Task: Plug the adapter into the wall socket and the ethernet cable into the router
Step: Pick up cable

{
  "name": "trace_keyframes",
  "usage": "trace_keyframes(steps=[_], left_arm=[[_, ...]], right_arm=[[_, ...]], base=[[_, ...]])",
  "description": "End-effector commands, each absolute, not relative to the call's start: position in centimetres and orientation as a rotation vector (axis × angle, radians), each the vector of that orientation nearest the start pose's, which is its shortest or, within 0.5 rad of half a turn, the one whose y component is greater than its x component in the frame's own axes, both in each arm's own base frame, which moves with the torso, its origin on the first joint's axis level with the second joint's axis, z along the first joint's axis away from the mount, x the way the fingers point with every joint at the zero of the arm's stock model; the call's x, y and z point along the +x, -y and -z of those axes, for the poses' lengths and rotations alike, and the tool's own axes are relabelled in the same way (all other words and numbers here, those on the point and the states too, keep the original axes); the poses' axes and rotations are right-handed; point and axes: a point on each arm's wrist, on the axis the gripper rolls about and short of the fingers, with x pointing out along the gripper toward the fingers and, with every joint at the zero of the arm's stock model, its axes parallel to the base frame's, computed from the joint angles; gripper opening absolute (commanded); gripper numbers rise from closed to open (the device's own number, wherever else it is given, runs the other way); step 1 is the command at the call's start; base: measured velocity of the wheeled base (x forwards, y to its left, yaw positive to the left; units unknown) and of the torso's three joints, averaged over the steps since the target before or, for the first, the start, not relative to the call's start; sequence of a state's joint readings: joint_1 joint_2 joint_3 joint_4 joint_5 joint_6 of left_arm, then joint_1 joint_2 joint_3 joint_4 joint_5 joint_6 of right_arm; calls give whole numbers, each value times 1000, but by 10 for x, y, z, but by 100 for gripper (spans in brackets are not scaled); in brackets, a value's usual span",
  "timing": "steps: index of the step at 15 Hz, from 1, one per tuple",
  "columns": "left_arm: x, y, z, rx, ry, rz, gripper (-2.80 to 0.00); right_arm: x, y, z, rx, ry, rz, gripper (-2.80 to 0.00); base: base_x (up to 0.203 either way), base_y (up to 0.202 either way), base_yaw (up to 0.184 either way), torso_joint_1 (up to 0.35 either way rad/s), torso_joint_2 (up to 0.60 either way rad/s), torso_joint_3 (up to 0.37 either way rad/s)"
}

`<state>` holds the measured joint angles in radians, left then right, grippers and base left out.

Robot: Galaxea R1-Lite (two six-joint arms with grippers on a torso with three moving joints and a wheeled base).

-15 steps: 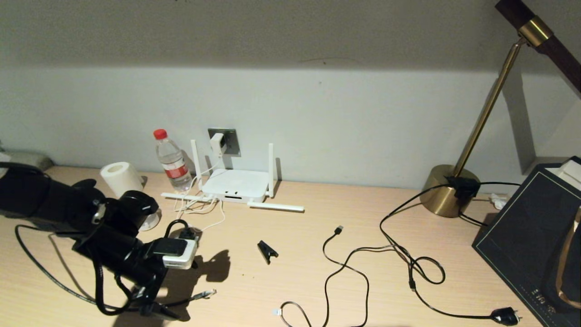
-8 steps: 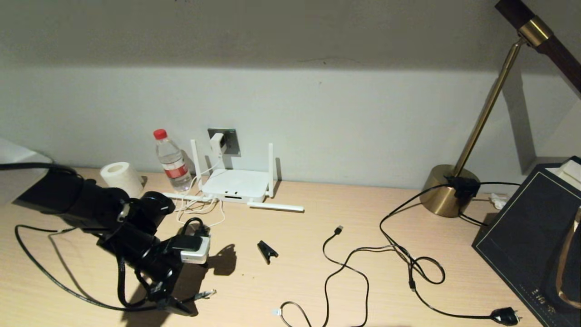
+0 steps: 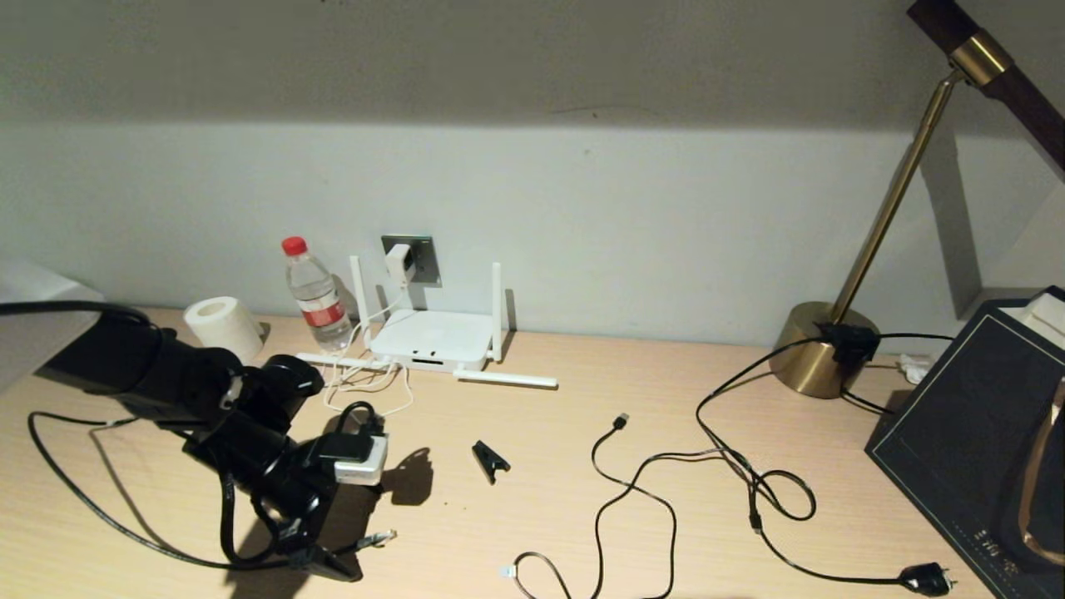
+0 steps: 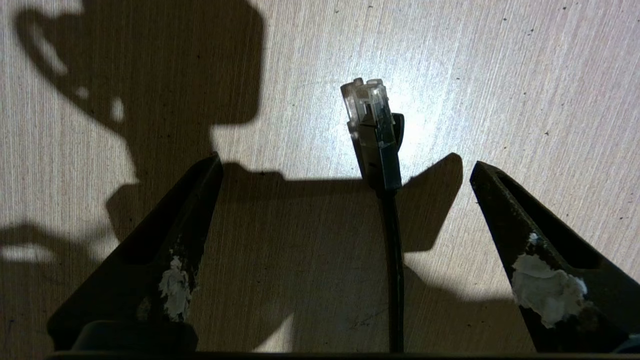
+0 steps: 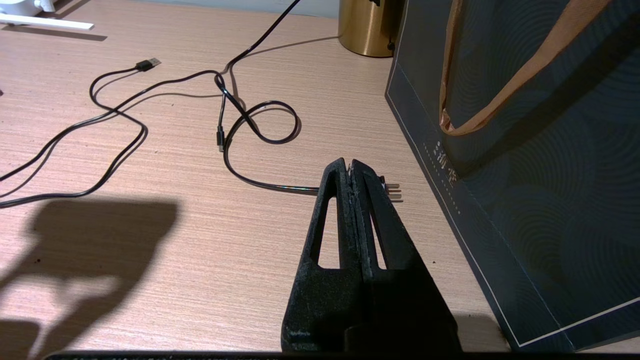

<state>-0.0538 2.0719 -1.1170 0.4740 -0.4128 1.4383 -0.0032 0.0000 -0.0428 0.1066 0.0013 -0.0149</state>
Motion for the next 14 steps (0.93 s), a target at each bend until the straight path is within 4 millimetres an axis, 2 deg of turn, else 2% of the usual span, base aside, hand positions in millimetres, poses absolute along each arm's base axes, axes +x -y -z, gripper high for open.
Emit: trace_keyframes(steps=[1, 3, 4, 10, 14], left_arm=[[319, 27, -61, 903, -854, 1273, 0], [316, 26, -57, 895, -858, 1264, 0], [316, 26, -56, 892, -858, 1258, -280], [310, 25, -50, 920, -845, 1226, -280], [300, 24, -68, 935, -816, 1193, -280]], right_arm=[[-26, 0, -76, -15, -65, 1, -280], [-26, 0, -76, -15, -66, 1, -280], [-26, 0, -76, -15, -66, 1, -280], [-26, 0, -76, -15, -66, 1, -280], [-26, 0, -76, -15, -65, 1, -280]], base=[[0, 0, 0, 0, 0, 0], [0, 0, 0, 0, 0, 0], [0, 0, 0, 0, 0, 0], [0, 0, 0, 0, 0, 0], [0, 0, 0, 0, 0, 0]])
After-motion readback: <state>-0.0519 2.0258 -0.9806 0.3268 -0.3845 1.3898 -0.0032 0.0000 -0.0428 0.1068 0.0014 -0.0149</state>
